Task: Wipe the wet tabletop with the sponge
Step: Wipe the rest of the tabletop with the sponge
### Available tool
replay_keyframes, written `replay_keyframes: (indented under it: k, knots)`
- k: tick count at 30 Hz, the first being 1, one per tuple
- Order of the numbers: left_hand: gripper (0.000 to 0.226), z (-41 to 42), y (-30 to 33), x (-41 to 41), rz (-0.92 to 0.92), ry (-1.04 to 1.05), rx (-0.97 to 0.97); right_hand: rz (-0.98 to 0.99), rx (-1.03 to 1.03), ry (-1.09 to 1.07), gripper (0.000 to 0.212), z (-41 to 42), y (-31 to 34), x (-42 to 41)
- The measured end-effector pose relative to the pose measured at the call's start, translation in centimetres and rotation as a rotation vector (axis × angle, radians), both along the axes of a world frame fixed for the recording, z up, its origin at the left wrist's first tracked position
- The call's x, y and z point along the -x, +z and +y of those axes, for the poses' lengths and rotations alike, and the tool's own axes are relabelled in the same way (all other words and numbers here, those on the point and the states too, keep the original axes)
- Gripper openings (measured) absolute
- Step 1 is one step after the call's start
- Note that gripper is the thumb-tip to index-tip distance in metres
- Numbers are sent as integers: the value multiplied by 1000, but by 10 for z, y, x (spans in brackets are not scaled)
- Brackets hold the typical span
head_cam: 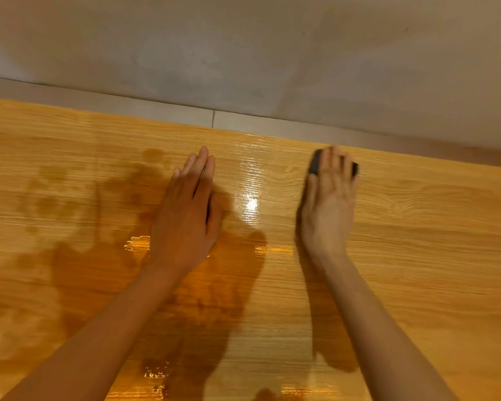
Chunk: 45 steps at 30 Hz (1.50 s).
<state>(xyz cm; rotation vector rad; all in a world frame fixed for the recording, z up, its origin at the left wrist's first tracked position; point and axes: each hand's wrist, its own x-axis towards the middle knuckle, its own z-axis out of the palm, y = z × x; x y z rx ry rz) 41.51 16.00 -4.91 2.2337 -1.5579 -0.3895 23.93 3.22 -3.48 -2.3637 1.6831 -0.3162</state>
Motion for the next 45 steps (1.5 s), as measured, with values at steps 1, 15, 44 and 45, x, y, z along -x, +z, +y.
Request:
replay_keyframes:
  k: [1, 15, 44, 45]
  knots:
    - [57, 0, 0, -1, -5, 0, -2, 2, 2, 71, 47, 6, -2, -19]
    - [58, 2, -3, 0, 5, 12, 59, -8, -38, -41, 49, -38, 1, 52]
    - [57, 2, 2, 3, -13, 12, 27, 4, -131, 433, 38, -63, 6, -77]
    - [57, 3, 3, 2, -4, 10, 20, 32, -124, 361, 39, -71, 6, -56]
